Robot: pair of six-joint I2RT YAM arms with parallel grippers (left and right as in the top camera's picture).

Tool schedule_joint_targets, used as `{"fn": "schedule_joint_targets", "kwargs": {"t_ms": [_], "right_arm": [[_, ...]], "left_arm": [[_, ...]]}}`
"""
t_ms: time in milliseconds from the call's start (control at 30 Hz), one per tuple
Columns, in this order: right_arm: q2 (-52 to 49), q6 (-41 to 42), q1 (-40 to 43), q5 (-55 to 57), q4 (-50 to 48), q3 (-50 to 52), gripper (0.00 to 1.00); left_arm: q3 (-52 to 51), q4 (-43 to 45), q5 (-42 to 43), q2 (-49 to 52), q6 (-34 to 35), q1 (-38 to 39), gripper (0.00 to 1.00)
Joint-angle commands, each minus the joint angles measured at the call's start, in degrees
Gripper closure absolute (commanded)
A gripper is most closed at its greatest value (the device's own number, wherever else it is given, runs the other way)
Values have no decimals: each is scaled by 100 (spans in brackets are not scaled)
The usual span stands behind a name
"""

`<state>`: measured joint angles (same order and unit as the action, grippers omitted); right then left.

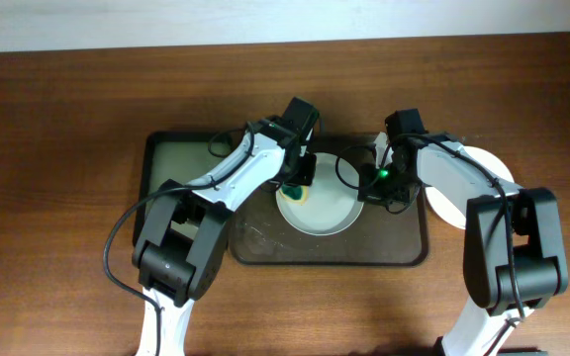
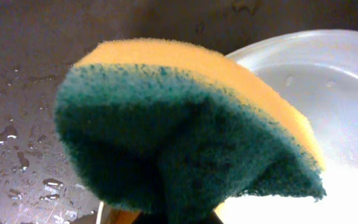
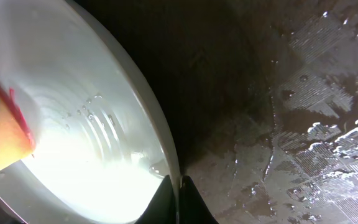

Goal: Clean dirty plates on tray and stack at the side
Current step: 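Scrub the red-smeared plate with the sponge in left gripper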

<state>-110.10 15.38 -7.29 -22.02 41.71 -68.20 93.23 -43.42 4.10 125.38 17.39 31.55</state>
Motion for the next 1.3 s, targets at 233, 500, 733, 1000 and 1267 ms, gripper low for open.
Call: {"fn": "schedule_joint_targets", "kwargs": {"t_ms": [233,500,733,1000,1267], "right_arm": [[13,-13,-22,-46,2,39,96],[13,-13,-22,-46,2,39,96],[13,-13,-22,-46,2,44,96],[13,-13,-22,-46,0,44,96],[13,-13,-22,-46,2,44,96]], "left_arm": [[-483,11,-175,127,-74,94,100],[-503,203,-177,129,-72,400,100],[-503,249,-151,129,-72,671,98],[-501,466,726,127,-72,737,100],[55,501,2124,111,-72,431,100]]}}
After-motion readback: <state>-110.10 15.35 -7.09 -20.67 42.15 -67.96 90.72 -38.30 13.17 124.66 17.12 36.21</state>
